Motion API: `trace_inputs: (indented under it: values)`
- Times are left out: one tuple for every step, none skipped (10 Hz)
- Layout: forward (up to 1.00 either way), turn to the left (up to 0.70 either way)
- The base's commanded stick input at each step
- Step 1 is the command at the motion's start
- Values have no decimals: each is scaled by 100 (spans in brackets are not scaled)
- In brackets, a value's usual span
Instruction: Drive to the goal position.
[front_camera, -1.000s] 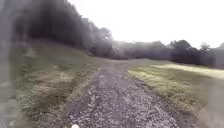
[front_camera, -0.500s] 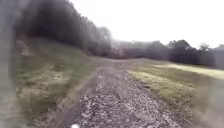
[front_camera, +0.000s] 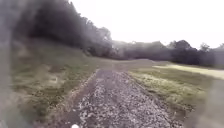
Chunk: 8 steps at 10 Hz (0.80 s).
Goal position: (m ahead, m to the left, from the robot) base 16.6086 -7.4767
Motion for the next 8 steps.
trace_inputs:
  values:
    - [50, 0]
    - [50, 0]
    - [50, 0]
    - [50, 0]
    - [50, 0]
    - [50, 0]
    - [50, 0]
    - [50, 0]
